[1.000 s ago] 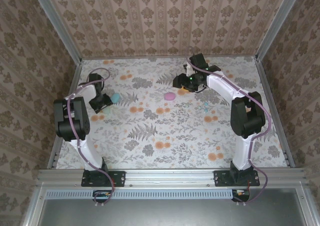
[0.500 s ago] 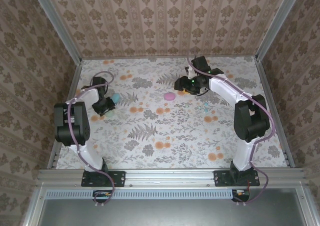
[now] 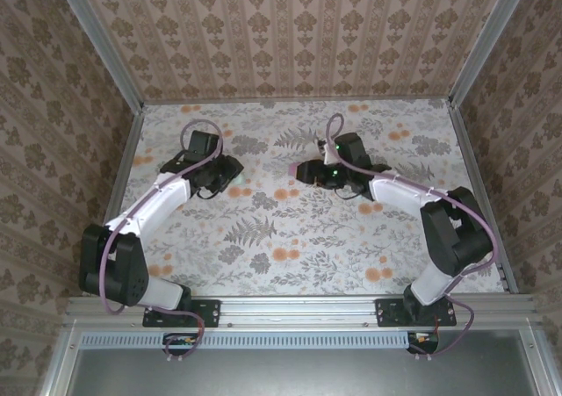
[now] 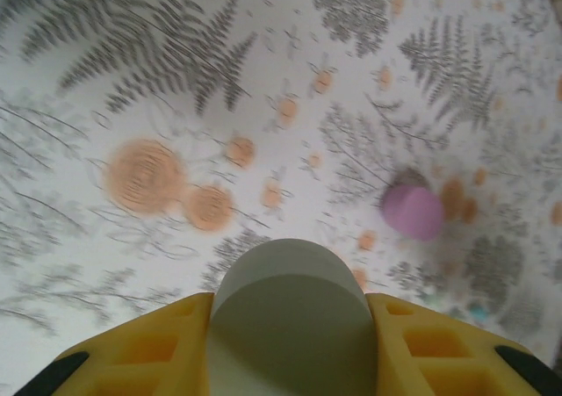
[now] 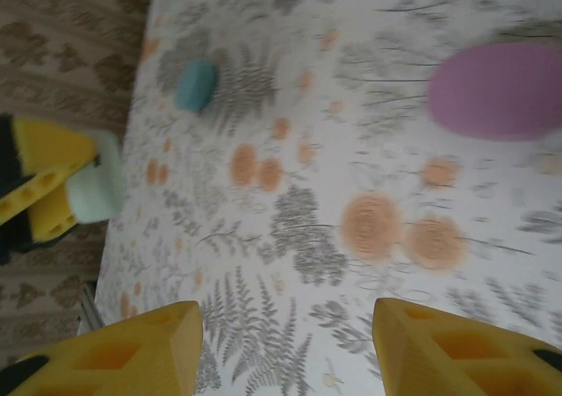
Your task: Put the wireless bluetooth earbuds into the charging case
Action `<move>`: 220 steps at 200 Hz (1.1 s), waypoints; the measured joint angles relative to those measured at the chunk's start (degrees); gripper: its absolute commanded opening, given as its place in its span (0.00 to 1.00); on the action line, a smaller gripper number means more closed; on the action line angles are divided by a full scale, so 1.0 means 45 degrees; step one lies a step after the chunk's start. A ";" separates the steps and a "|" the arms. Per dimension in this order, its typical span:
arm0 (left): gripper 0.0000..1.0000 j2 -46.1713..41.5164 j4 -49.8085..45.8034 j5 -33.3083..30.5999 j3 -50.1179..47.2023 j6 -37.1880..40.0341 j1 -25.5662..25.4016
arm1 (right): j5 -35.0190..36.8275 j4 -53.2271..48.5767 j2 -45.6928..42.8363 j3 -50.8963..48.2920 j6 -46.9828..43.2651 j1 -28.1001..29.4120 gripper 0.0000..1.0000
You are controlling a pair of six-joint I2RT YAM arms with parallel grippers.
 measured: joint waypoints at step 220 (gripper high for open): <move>0.35 -0.0695 0.1481 0.1171 0.0024 -0.3113 -0.0398 | 0.1112 0.8796 0.3317 0.1001 -0.0194 0.2671 0.59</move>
